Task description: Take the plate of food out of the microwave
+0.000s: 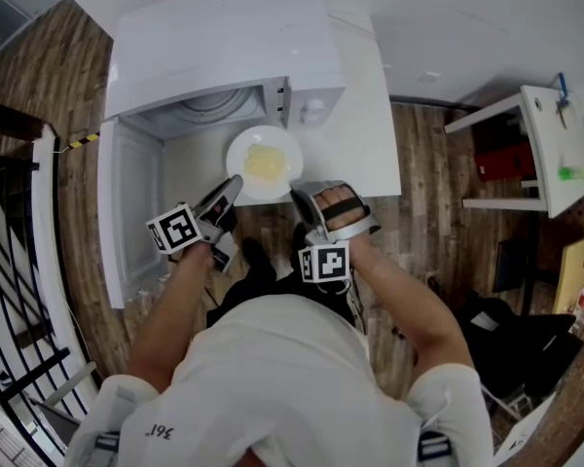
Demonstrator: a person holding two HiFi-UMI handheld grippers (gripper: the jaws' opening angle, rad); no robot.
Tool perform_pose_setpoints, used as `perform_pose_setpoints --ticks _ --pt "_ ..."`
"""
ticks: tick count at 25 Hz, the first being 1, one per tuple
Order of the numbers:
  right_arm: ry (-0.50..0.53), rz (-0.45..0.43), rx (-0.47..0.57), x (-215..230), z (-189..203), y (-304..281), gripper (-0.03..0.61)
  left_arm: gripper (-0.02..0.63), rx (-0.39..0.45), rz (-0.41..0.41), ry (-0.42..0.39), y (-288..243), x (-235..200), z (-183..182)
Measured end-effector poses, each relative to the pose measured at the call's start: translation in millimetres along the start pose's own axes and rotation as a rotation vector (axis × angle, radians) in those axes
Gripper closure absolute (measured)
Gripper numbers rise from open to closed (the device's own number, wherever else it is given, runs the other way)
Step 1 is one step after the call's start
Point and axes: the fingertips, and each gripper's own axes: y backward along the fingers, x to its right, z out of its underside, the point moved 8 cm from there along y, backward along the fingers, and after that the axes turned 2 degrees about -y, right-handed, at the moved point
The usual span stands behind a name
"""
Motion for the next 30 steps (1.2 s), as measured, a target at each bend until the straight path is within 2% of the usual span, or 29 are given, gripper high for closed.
perform_pose_setpoints --ticks 2,5,9,12,15,19,22,25,30 --pt "0.007 0.001 -0.009 -1 4 7 0.540 0.580 -0.001 0.037 0.010 -4 6 6" --pt "-0.003 0.002 -0.026 -5 11 18 0.540 0.580 -0.021 0.008 0.005 -7 9 15" --pt "-0.021 0.003 -0.065 -11 23 34 0.540 0.580 -0.049 0.082 0.017 -21 22 31" --pt "-0.042 0.008 -0.090 -16 32 45 0.540 0.578 -0.094 0.062 0.004 -28 24 41" --pt "-0.066 0.015 -0.118 -20 41 54 0.540 0.580 -0.120 0.100 0.004 -39 32 48" --pt "-0.092 0.023 -0.144 -23 52 65 0.540 0.578 -0.157 0.091 -0.004 -50 38 56" --pt "-0.105 0.025 -0.165 -25 63 69 0.540 0.578 -0.169 0.141 0.001 -65 45 62" --pt "-0.110 0.018 -0.187 -28 77 70 0.540 0.578 -0.195 0.134 0.002 -79 45 69" --pt "-0.132 0.005 -0.228 -32 109 66 0.540 0.578 -0.232 0.175 0.007 -118 47 79"
